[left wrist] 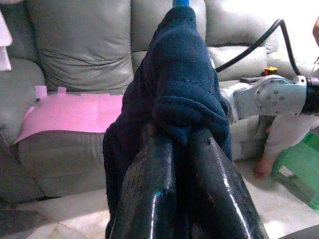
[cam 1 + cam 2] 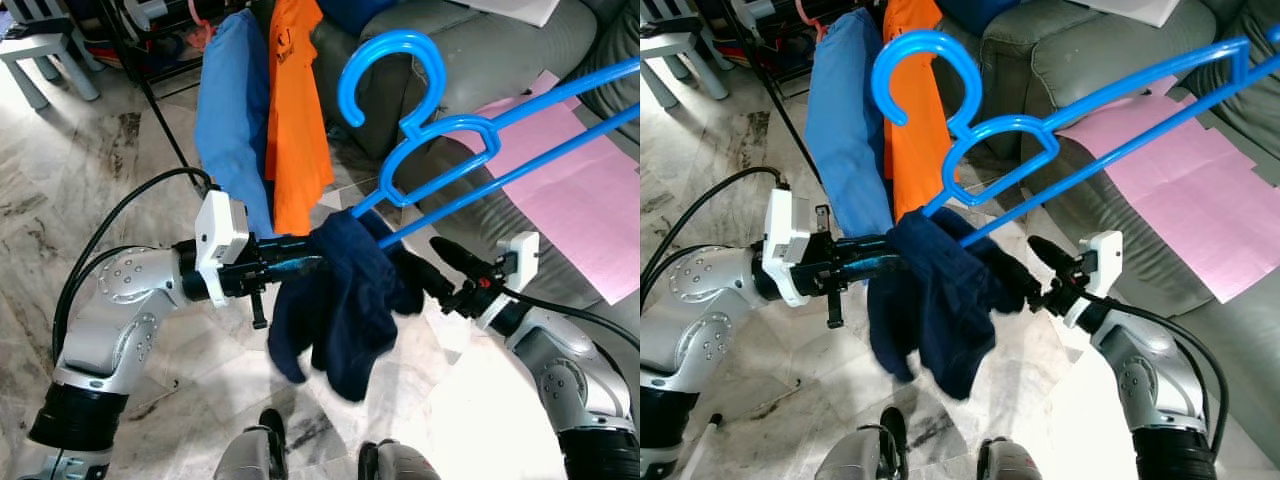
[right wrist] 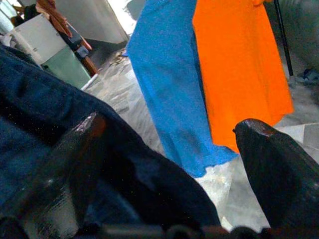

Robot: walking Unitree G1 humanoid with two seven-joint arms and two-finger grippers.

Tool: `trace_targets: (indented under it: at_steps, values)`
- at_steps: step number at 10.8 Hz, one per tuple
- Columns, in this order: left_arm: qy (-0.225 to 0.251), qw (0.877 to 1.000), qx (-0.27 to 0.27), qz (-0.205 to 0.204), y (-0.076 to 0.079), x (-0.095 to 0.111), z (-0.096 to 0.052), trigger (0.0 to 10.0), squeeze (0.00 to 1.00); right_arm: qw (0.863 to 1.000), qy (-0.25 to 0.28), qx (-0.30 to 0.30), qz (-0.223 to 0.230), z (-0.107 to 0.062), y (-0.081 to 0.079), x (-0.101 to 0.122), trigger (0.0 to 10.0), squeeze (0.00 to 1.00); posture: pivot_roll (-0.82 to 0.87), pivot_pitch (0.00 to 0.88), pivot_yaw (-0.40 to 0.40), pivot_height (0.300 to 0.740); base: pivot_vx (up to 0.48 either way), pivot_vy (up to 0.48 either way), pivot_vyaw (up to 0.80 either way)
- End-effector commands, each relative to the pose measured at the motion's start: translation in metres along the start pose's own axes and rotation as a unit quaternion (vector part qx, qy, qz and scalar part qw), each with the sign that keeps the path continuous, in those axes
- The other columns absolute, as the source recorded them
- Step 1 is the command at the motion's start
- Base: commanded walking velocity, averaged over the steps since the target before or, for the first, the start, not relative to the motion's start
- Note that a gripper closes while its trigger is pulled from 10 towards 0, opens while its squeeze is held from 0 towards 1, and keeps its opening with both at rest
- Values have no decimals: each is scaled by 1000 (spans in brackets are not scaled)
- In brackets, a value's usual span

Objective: Hang hanger

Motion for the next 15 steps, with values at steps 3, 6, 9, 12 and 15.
trace_targets:
  at_steps: [3, 6, 9, 12, 15]
  values:
    - [43, 997, -60, 35, 20, 33, 15, 0, 0, 999, -27, 1, 37, 2, -3, -24, 10000, 325, -57, 249, 2, 740, 0, 0, 0]
    - [75, 993, -83, 43, 29, 54, 25, 0, 0, 997, -45, 5, 64, 5, -6, -42, 10000, 0, -51, 249, -1, 740, 0, 0, 0]
    - [102, 991, -80, 36, 29, 68, 25, 0, 0, 994, -60, -41, 82, -2, 6, -56, 0, 0, -49, 251, -4, 740, 0, 0, 0]
    - [80, 996, -32, 26, 10, 55, 11, 0, 0, 949, -74, -301, 67, -62, 90, -56, 0, 0, -58, 257, -4, 740, 0, 0, 0]
    - [43, 998, 25, -32, -5, 12, -8, 0, 0, 909, 42, -415, -9, -81, 137, 32, 0, 0, -72, 257, 2, 740, 0, 0, 0]
Point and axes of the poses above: a point about 5 cm out from each wrist's last joint towards the gripper, its own z axis pointing out of the wrist towards the gripper, its own x axis along the axis of the wrist's last joint, y = z × x, the point moved 4 cm from there along z, pointing out of the wrist towards the gripper, and after that the axes turned 4 degrees about -z, right-handed, at the moved point
